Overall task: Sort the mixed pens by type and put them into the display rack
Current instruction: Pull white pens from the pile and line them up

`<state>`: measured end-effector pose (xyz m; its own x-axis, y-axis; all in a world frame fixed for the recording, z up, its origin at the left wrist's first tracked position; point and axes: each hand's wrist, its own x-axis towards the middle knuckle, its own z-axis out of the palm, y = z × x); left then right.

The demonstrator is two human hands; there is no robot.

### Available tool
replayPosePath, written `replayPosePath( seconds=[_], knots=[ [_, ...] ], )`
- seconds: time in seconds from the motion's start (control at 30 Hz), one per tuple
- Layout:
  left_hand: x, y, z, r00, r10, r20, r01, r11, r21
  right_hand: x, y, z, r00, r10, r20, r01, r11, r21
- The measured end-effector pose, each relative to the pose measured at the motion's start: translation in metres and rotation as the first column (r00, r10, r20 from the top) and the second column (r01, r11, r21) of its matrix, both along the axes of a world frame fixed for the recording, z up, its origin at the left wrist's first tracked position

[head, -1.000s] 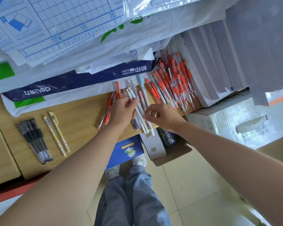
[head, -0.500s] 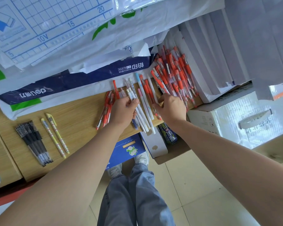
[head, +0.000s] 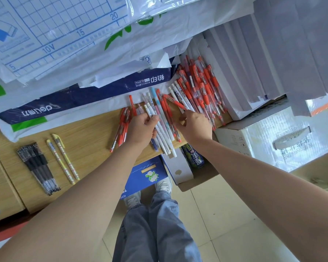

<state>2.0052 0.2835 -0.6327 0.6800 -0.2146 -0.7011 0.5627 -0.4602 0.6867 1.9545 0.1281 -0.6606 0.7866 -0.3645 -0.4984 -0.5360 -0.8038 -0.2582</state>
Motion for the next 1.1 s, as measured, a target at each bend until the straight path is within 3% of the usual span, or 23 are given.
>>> replayPosePath(
  seconds=[0.2, 0.53, 0.77, 0.93, 1.1],
  knots=[
    [0.001, 0.005, -0.005, 1.0, -0.019, -0.005, 0.019, 1.0, 0.022, -0.001, 0.004, -0.003, 0.992, -0.037, 0.118, 0.039, 0.999, -0.02],
    [0.001, 0.006, -0.008, 1.0, -0.029, -0.008, 0.029, 0.999, 0.04, -0.006, -0.006, -0.002, 0.987, -0.064, 0.148, 0.077, 0.993, -0.087],
    [0.004, 0.007, -0.005, 1.0, -0.025, -0.01, 0.025, 0.999, 0.027, -0.004, 0.004, -0.005, 0.987, 0.019, 0.162, -0.024, 0.999, 0.034],
    [0.004, 0.006, -0.005, 1.0, -0.023, -0.019, 0.023, 0.999, 0.034, -0.007, -0.014, -0.005, 0.992, 0.022, 0.124, -0.006, 0.992, -0.124],
    [0.003, 0.006, -0.007, 0.999, -0.039, -0.014, 0.04, 0.998, 0.049, -0.008, -0.007, -0.006, 0.993, 0.063, 0.096, -0.048, 0.987, -0.151]
  ],
)
